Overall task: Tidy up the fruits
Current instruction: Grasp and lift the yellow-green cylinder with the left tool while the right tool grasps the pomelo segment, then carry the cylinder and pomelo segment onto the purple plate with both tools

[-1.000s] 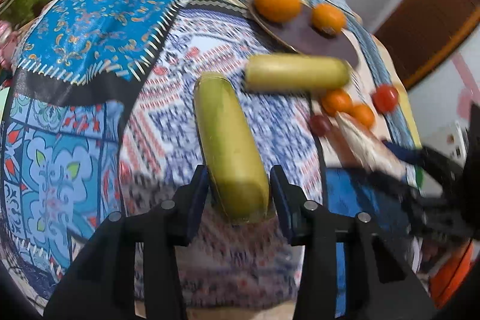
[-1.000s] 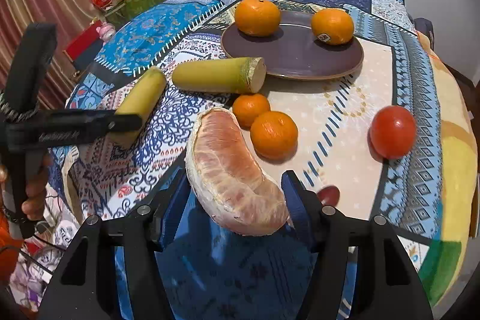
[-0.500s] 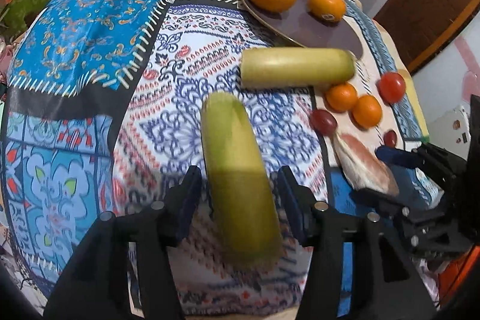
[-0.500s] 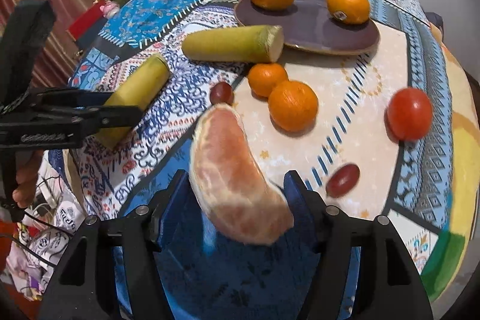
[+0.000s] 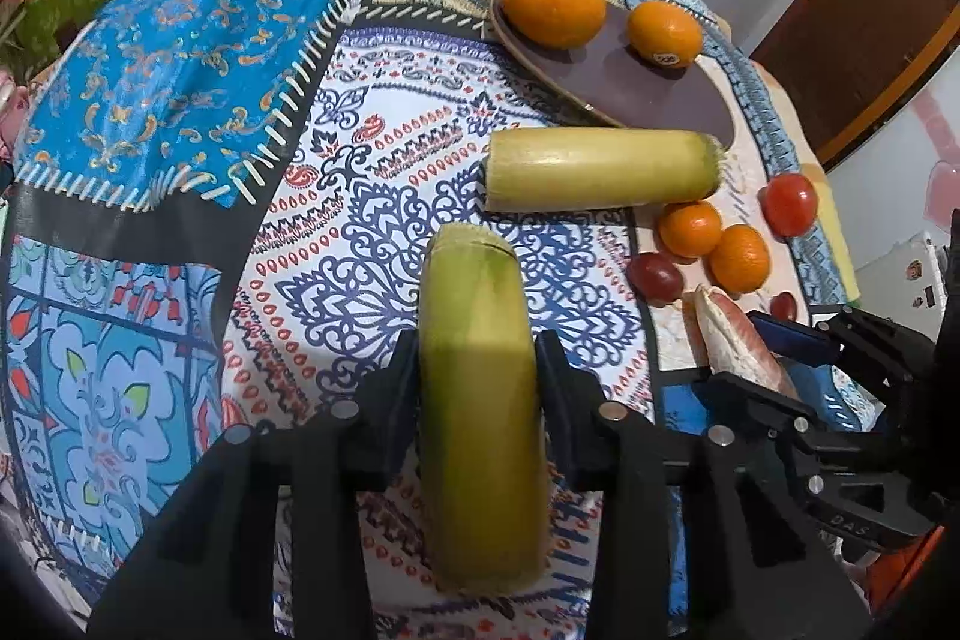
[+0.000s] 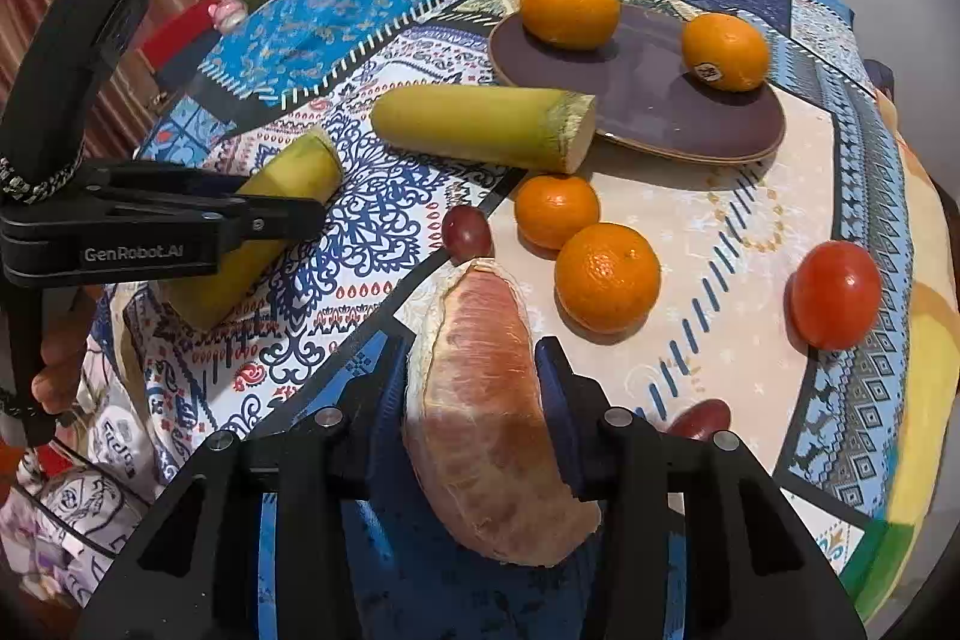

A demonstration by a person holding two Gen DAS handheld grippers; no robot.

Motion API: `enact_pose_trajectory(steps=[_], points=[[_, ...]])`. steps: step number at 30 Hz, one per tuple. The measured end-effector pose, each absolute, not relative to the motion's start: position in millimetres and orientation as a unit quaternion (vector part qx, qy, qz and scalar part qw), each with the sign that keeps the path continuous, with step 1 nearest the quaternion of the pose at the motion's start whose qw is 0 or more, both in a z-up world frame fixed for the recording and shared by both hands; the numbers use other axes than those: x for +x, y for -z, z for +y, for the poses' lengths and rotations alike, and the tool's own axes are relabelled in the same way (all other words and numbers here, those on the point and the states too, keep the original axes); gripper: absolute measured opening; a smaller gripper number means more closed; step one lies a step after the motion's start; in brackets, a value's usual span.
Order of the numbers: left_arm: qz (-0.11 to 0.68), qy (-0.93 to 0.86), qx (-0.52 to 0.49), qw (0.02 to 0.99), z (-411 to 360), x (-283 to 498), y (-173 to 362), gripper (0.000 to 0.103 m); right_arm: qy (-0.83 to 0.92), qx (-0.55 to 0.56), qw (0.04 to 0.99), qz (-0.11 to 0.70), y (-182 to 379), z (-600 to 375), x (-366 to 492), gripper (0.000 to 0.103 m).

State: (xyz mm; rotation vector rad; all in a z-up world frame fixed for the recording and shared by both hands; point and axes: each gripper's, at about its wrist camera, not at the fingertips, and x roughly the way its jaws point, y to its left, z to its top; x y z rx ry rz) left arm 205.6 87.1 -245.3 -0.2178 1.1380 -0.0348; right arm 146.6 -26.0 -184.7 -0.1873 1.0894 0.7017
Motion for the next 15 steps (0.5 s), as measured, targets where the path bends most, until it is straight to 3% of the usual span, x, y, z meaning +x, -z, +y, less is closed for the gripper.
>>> enact_pose_trajectory(steps=[15], points=[[0.451, 0.025, -0.068, 0.889, 65.9, 177.5, 169.9, 0.037, -0.282, -0.055, 0.862, 0.418, 115.4, -66.7, 140.3, 0.039]])
